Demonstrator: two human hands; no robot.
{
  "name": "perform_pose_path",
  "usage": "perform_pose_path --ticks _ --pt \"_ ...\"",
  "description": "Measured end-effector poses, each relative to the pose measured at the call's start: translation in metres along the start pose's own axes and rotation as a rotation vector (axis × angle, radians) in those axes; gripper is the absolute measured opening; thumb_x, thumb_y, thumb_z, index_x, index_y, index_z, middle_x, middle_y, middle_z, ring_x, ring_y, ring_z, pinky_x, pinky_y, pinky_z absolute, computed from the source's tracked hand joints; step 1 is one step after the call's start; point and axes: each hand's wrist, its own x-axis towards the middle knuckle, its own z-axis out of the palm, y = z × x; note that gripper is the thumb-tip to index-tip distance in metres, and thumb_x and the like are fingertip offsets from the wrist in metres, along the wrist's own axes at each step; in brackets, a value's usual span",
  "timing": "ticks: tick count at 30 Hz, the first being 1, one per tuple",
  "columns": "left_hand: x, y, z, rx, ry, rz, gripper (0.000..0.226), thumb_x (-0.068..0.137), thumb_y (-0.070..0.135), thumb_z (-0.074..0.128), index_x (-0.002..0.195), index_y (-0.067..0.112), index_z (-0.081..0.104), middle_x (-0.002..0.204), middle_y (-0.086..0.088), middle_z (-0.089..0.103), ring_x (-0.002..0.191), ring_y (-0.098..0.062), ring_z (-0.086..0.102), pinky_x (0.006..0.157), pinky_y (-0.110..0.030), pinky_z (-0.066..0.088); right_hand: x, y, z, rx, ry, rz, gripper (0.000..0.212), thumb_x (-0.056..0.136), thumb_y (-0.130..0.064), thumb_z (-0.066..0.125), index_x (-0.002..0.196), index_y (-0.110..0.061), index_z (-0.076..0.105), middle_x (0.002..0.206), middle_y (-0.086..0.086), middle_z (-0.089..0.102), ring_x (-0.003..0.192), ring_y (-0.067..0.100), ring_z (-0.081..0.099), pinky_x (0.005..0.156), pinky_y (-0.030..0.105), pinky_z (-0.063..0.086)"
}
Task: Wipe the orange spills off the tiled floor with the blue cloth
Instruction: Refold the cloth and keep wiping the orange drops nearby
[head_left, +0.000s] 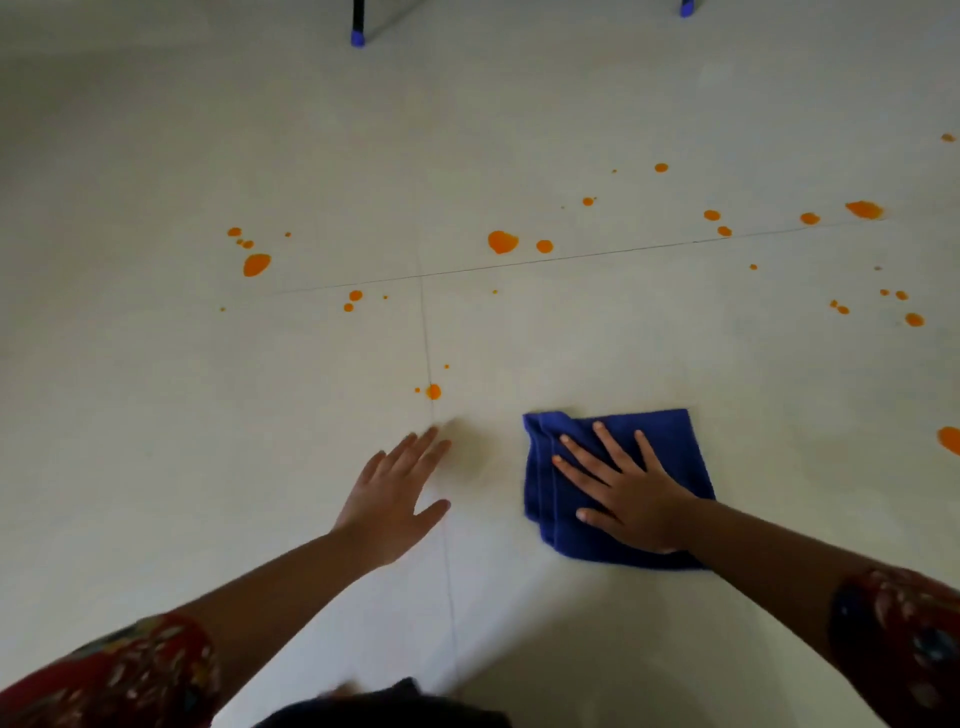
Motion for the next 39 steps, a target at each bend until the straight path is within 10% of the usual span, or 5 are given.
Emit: perform_pose_path --ticks 5,18,25,31,39 --pt "0.021 -0.060 -0.010 -0.101 0.087 -0.111 0.074 0.092 0.058 0.030 0.154 0.028 0.002 0.162 0.009 -0.007 0.150 -0.014 -0.005 0.120 -0.038 0.004 0.068 -0.040 -0.054 0.238 0.077 0.296 0.068 0.090 -0.063 -0.006 0.148 -0.033 -0.025 0.154 -0.012 -0.034 0.145 0.021 -0.025 0.115 0.061 -0.004" --pt "0.031 -0.122 0.006 -0.128 0.381 -0.261 0.072 0.091 0.062 0.026 0.152 0.024 0.025 0.162 0.005 0.012 0.150 -0.016 0.008 0.119 -0.040 0.004 0.144 -0.081 -0.089 0.243 0.183 0.354 0.074 0.081 -0.067 -0.006 0.149 -0.041 -0.016 0.157 -0.014 -0.026 0.147 0.025 -0.021 0.113 0.064 -0.005" --pt "0.027 -0.123 0.013 -0.133 0.436 -0.304 0.069 0.094 0.059 0.033 0.153 0.025 0.021 0.161 0.009 0.017 0.149 -0.012 0.010 0.121 -0.041 0.009 0.128 -0.064 -0.075 -0.196 0.264 -0.412 0.058 0.100 -0.050 0.022 0.154 -0.031 0.013 0.162 -0.004 0.013 0.150 0.025 0.009 0.117 0.054 0.011" --pt "0.027 -0.123 0.013 -0.144 0.444 -0.315 0.064 0.098 0.050 0.030 0.154 0.024 0.017 0.162 0.007 0.014 0.150 -0.012 0.006 0.121 -0.041 0.008 0.195 -0.064 -0.111 0.030 0.392 0.124 0.059 0.097 -0.050 0.021 0.153 -0.032 0.015 0.162 -0.006 0.014 0.149 0.028 0.010 0.112 0.065 0.018" --pt "0.026 -0.124 0.014 -0.139 0.450 -0.316 0.058 0.098 0.046 0.029 0.152 0.024 0.026 0.160 0.005 0.023 0.149 -0.014 0.016 0.121 -0.040 0.009 0.164 -0.060 -0.095 -0.255 0.326 -0.579 0.057 0.101 -0.049 0.024 0.154 -0.032 0.015 0.163 -0.007 0.010 0.150 0.024 0.006 0.118 0.054 0.006"
